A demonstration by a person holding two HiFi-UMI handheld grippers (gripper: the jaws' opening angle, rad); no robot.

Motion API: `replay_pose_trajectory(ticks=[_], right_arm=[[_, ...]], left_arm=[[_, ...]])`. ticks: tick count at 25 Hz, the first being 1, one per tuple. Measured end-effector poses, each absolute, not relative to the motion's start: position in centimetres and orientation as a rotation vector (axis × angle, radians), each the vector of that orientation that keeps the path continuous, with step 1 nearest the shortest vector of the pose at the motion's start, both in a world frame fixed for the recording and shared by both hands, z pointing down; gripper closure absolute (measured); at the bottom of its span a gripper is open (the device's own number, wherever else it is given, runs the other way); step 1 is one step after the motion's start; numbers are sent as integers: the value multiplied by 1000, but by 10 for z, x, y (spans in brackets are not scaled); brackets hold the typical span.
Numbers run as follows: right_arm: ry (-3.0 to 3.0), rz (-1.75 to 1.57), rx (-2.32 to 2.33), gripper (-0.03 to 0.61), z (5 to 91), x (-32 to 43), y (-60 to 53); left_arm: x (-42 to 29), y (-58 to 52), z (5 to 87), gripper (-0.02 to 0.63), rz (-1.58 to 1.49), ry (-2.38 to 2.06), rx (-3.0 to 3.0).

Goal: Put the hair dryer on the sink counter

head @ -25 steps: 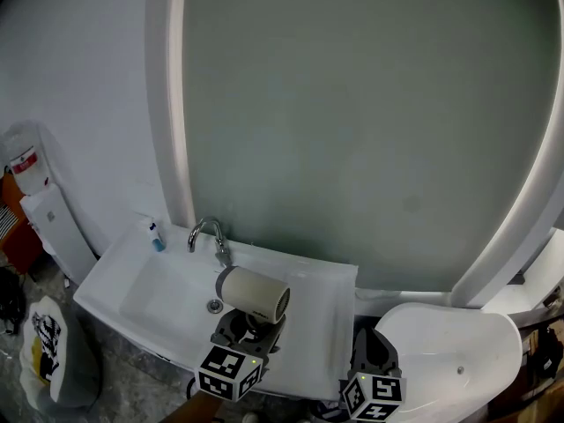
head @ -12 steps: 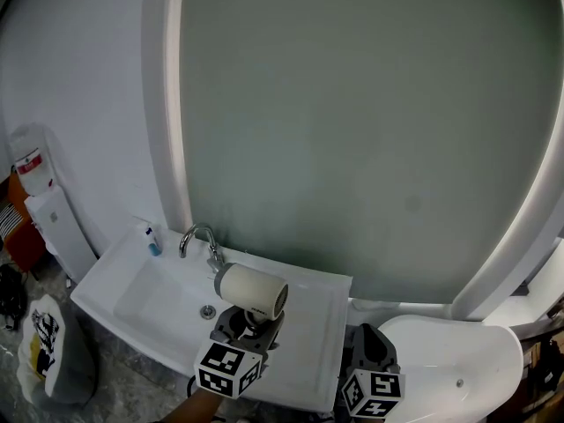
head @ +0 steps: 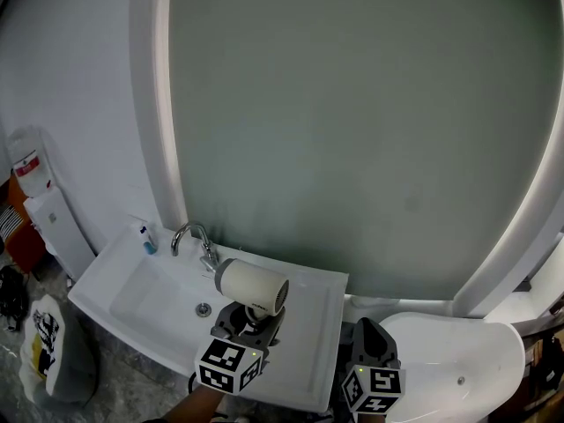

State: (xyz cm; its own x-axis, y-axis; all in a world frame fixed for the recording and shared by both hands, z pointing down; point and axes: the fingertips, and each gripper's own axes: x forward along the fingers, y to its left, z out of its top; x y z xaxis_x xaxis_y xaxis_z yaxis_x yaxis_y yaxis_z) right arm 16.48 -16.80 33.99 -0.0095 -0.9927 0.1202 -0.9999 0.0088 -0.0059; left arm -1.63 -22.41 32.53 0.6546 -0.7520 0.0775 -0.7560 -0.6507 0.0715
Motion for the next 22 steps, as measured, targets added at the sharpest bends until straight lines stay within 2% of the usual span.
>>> replay_pose_trajectory(ticks=[22], right_arm=[[-2150, 352, 2048, 557, 410, 179, -179]], left_arm=[[9, -233, 392, 420, 251, -1215, 2649]])
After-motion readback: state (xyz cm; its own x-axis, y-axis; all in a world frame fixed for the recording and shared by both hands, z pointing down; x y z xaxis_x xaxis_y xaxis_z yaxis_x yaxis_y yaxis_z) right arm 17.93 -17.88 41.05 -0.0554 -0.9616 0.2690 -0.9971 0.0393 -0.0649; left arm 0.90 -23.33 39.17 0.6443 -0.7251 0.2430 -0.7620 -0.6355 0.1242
